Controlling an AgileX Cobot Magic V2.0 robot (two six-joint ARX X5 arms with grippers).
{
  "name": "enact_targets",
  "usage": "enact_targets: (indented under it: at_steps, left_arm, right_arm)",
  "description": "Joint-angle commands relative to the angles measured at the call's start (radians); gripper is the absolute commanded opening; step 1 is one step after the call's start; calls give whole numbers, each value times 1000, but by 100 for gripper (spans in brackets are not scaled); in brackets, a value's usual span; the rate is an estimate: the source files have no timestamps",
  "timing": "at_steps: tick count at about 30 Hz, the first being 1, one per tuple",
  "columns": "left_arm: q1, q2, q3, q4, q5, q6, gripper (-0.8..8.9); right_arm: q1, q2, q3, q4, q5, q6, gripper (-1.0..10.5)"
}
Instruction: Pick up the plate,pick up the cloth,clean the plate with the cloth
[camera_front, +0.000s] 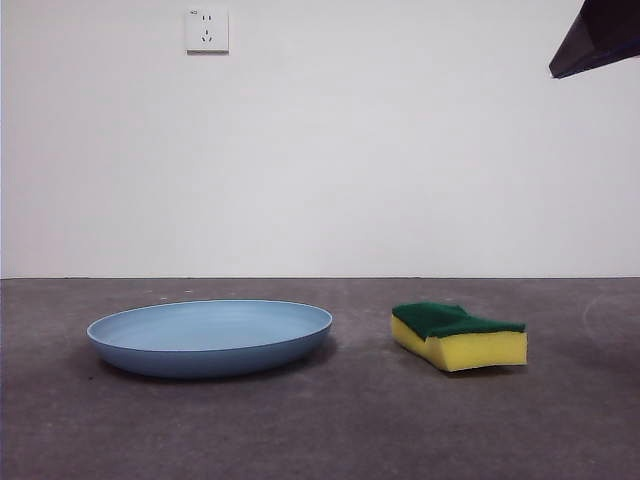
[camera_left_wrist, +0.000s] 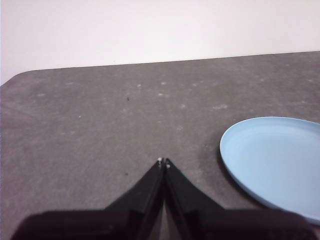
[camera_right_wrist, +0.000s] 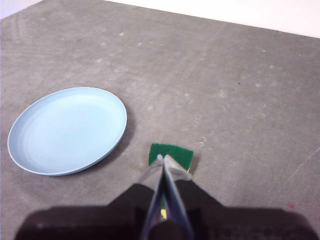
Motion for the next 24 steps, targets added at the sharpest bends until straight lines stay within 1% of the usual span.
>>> enact_targets:
  at_steps: [1,3,6,24]
  left_arm:
    - [16,-3,-15,-23,2,13,-1]
    - [21,-3,-15,-40,6,10,-1]
    - [21,-3,-15,-37,26,-35,-1]
    - [21,-3,-15,-36,24,-34,-1]
  right_arm:
    - [1,0,-5,10,3,9,2]
    - [1,0,-5,10,2,9,2]
    - [1,0,-5,10,3,9,2]
    - [1,0,-5,10,3,9,2]
